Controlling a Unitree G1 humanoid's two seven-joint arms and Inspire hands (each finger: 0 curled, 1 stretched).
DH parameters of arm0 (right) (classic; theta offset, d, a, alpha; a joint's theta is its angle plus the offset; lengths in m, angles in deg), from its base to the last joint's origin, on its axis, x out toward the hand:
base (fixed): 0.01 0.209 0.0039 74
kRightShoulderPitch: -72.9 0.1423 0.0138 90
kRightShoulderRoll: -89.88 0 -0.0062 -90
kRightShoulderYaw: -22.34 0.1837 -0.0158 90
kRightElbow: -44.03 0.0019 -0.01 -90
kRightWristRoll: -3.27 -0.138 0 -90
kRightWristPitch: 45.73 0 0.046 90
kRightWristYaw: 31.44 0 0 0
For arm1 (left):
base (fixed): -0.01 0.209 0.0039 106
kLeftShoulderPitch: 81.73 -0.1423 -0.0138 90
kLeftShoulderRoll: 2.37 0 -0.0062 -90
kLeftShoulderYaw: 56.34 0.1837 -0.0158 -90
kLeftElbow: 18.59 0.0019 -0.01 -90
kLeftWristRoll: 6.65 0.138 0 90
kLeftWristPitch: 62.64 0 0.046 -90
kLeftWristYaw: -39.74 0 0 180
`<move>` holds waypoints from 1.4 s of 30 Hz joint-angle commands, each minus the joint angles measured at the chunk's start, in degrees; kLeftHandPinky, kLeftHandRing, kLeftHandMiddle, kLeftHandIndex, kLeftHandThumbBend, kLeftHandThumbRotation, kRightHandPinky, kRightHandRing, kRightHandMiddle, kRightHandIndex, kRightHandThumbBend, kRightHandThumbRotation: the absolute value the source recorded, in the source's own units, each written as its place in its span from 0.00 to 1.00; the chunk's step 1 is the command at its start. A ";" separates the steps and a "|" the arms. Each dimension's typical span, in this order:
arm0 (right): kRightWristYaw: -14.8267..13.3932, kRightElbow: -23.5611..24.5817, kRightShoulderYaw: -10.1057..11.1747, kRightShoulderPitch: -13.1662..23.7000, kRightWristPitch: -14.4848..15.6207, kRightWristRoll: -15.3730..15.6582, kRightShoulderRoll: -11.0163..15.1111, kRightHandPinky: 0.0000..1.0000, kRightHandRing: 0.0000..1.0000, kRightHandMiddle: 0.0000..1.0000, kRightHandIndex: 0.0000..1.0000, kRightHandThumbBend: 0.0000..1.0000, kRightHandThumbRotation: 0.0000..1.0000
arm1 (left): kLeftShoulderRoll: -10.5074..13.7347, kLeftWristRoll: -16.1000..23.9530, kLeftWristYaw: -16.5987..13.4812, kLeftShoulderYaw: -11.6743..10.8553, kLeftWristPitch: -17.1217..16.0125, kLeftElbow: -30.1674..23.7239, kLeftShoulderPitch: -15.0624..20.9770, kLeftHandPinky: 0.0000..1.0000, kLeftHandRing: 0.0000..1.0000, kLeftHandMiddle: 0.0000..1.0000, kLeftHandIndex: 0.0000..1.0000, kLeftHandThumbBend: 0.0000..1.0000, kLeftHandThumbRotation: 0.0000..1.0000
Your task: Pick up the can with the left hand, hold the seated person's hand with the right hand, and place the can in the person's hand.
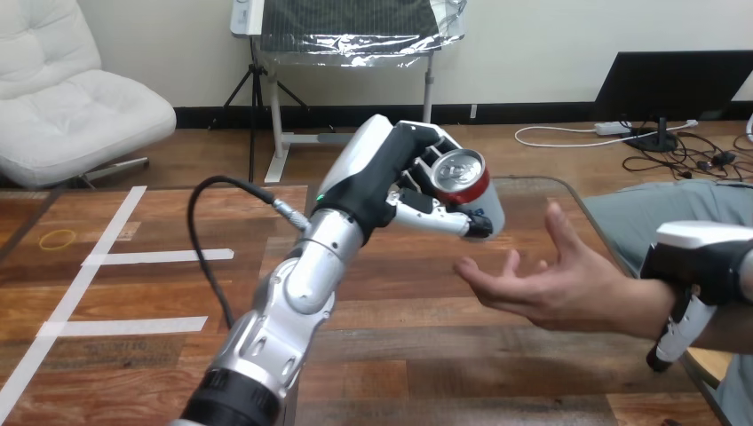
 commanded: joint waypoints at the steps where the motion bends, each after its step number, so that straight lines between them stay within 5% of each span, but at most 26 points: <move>1: 0.91 5.45 3.00 12.94 0.85 1.43 3.52 0.18 0.28 0.39 0.40 0.69 0.00 | -1.36 1.25 -2.05 0.80 -3.45 2.20 11.21 0.33 0.39 0.46 0.48 0.66 0.00; 42: 3.79 6.89 2.12 19.26 -0.82 2.12 1.98 0.20 0.28 0.38 0.39 0.74 0.00 | -8.96 2.60 -3.80 3.03 -6.53 17.30 22.08 0.38 0.43 0.48 0.45 0.67 0.00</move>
